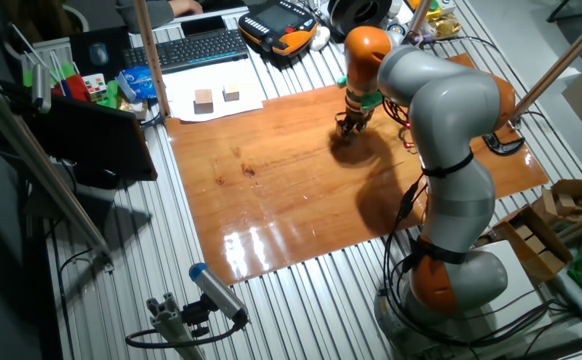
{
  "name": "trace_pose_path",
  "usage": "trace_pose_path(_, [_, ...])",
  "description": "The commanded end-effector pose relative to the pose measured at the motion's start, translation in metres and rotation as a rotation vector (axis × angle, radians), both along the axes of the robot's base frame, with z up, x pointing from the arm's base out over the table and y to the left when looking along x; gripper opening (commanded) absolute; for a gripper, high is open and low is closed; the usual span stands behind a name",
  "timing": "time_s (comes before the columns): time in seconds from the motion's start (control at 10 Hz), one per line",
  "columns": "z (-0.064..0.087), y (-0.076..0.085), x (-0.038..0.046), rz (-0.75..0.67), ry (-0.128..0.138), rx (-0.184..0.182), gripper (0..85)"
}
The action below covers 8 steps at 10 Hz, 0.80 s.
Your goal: Hold a small block with the gripper and sweep it from left to right on the table
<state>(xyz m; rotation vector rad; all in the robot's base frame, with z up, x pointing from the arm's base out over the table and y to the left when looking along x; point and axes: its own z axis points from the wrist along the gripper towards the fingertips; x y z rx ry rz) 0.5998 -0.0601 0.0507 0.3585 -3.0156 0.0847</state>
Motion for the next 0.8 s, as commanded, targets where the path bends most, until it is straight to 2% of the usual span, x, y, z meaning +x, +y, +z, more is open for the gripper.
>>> trace_pose_path(0.0, [-0.001,-0.001,0.0001,0.000,0.000,0.000,56.7])
trace_pose_path(0.7, [-0.011,-0.003,-0.0018,0.016,-0.008,0.014,51.0])
